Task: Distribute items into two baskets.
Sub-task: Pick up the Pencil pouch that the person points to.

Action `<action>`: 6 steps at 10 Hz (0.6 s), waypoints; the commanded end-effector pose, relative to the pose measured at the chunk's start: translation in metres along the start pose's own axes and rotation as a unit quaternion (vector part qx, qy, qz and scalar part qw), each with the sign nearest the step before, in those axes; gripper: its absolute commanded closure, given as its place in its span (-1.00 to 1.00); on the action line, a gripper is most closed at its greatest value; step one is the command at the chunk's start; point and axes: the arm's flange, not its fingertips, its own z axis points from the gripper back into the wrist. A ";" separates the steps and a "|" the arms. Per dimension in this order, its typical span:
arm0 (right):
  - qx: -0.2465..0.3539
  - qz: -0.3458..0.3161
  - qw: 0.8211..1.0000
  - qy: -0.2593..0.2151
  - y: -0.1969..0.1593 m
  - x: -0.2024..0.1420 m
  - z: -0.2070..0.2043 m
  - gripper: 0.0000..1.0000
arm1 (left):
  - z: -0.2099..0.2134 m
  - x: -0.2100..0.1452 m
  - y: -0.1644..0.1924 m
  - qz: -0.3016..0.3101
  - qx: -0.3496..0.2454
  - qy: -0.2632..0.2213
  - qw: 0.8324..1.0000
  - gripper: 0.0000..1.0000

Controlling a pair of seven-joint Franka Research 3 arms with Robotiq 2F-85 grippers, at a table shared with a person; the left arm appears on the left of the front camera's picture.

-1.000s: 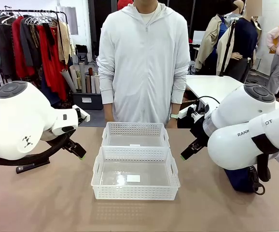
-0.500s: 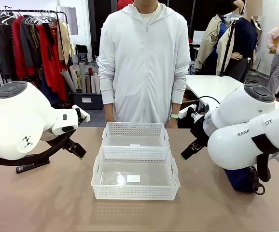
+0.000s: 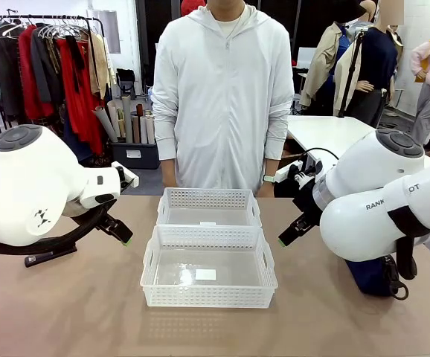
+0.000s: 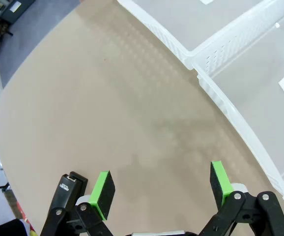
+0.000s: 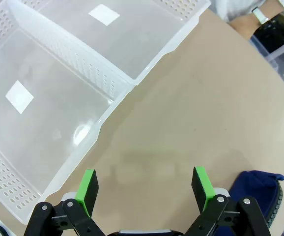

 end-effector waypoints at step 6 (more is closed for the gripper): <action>0.001 -0.028 1.000 -0.013 -0.027 0.008 0.037 -1.00 | 0.034 0.009 0.021 0.009 -0.002 -0.008 1.000 -1.00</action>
